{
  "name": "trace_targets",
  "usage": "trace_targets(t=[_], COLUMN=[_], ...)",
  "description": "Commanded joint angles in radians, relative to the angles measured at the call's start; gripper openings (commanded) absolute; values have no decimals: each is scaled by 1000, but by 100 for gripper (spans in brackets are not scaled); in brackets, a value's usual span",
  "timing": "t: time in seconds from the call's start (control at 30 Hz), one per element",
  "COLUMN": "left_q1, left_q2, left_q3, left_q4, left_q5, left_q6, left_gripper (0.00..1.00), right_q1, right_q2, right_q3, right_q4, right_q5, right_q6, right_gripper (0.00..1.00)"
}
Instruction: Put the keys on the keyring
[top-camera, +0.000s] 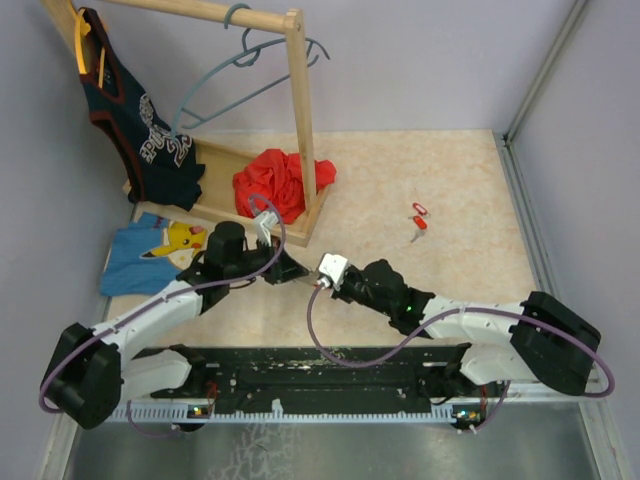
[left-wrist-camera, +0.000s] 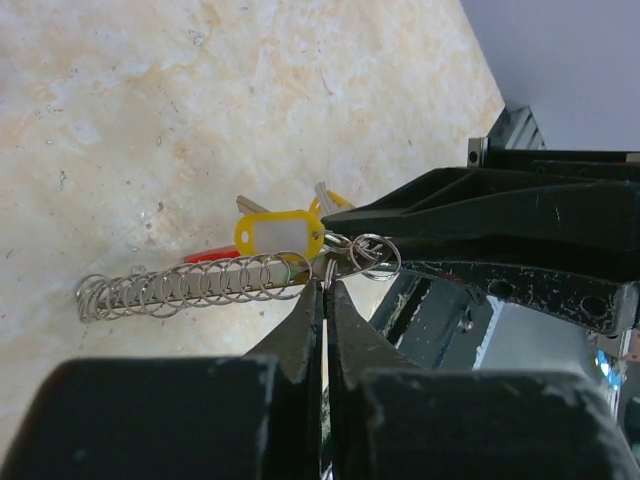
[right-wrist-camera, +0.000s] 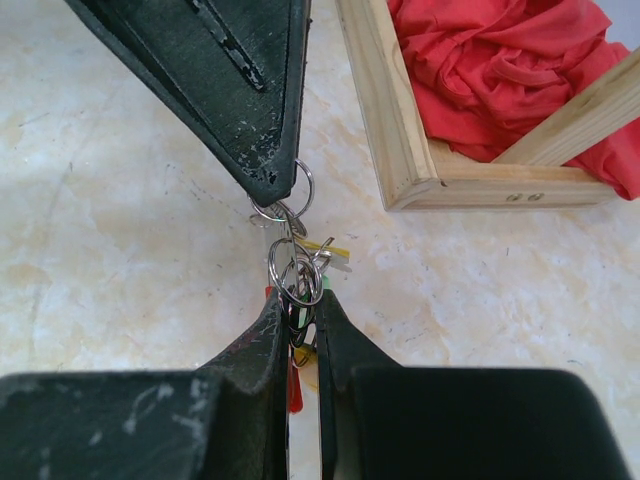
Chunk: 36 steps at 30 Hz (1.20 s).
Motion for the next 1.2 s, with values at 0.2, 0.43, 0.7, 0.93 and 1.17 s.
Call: trace_targets(t=[0.2,0.43,0.7,0.93,1.17], left_q1=[39,40,40,50,64], left_q2=[67,128,178,100,-128], left_q3=[183,263,308,239,-47], left_q4=[-343,-453,-550,-363,73], left_q5=[126,156,194,115,-53], left_q6=[251,319,360,225,-59], left_gripper=[0,0,0,13,36], right_q1=[4,4,5,5,8], right_q2=[-3,6,10,14,12], right_q3=[111,151,206,229,214], right_q4=[-67,-126,-198,-204,-151], right_q5=[-24,-13,-11,0,51], right_q6=[-158,-227,-288,-199,-50], right_gripper=[5,6,2,0,0])
